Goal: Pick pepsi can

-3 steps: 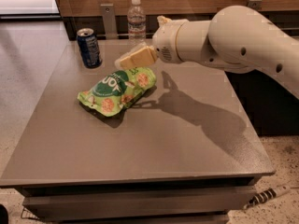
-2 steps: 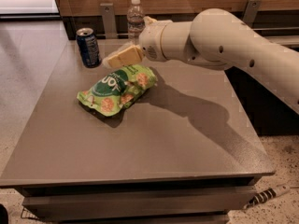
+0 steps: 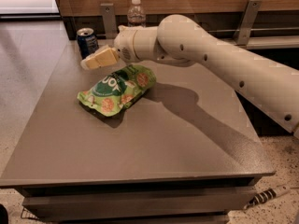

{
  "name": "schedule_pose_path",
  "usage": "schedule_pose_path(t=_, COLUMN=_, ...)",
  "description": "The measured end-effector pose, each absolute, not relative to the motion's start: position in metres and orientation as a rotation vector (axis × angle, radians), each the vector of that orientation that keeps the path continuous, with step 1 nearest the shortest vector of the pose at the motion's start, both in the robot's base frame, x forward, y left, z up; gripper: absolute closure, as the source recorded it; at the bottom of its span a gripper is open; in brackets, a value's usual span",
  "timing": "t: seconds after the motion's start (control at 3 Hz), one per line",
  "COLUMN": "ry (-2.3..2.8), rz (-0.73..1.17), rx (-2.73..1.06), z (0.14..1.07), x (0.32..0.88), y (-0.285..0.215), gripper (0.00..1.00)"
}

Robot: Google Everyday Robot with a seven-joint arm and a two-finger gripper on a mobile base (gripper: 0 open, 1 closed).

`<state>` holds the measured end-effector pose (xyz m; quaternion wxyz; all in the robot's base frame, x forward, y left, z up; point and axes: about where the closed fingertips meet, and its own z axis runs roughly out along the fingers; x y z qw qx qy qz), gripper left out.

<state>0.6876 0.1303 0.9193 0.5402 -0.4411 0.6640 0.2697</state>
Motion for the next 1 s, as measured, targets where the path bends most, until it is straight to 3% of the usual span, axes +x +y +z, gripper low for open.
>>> schedule_pose_path(t=1.0, ry=1.488, rz=0.734, rx=-1.021, z=0.905, x=0.732, y=0.18, gripper=0.0)
